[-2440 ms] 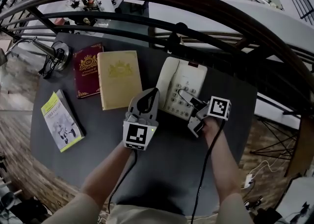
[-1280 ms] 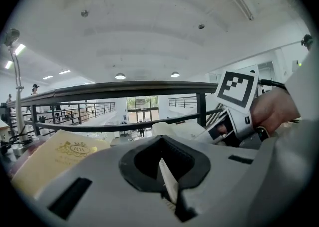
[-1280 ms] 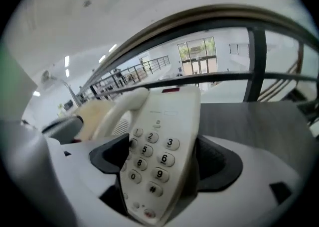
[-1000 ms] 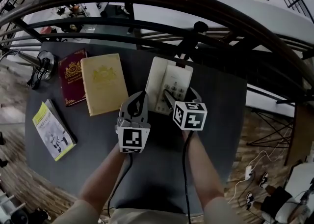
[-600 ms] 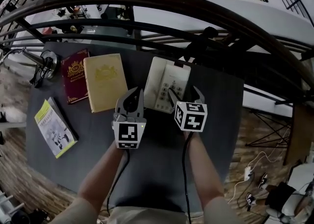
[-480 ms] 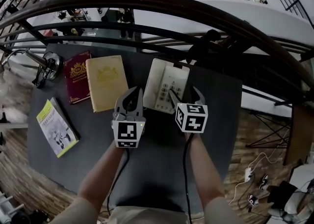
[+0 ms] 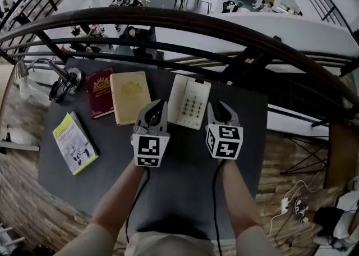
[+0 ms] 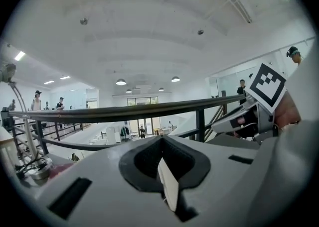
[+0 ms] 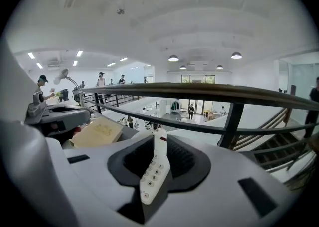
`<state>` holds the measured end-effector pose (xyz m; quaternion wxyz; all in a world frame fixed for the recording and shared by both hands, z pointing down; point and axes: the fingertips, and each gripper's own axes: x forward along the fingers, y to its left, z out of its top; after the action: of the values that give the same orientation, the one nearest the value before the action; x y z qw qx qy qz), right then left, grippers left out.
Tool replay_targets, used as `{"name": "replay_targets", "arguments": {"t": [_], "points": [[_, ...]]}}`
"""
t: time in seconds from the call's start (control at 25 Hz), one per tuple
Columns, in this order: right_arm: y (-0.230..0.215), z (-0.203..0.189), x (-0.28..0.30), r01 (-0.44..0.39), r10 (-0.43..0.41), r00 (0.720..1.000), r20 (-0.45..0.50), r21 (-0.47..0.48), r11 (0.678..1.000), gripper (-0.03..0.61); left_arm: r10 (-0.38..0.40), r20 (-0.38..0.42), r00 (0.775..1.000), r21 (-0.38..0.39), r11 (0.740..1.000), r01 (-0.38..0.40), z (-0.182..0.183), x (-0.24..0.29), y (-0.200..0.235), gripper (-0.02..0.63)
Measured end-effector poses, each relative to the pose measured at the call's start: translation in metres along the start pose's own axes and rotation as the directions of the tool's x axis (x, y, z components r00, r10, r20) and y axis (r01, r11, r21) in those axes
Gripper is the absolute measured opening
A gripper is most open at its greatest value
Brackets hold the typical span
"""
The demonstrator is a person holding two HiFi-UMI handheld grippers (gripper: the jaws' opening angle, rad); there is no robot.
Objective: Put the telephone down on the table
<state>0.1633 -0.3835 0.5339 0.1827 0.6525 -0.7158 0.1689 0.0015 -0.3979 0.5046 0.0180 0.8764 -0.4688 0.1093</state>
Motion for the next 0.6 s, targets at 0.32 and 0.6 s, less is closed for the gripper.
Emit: {"name": "replay_targets", "arguments": {"t": [0.32,0.6], "points": [[0.014,0.058,-0.091,-0.061,0.066,0.990,0.127,-0.043,0.997,0.043,0.019,0.126,0.992,0.090,0.995,-0.030,0.087,-0.060,-0.020,0.003],[0.026,0.087,-0.169,-0.044,0.071,0.968,0.242,-0.113,0.993,0.032,-0.028,0.236,0.971,0.180,0.983,-0.016,0.151,-0.122,-0.056,0.003]]}}
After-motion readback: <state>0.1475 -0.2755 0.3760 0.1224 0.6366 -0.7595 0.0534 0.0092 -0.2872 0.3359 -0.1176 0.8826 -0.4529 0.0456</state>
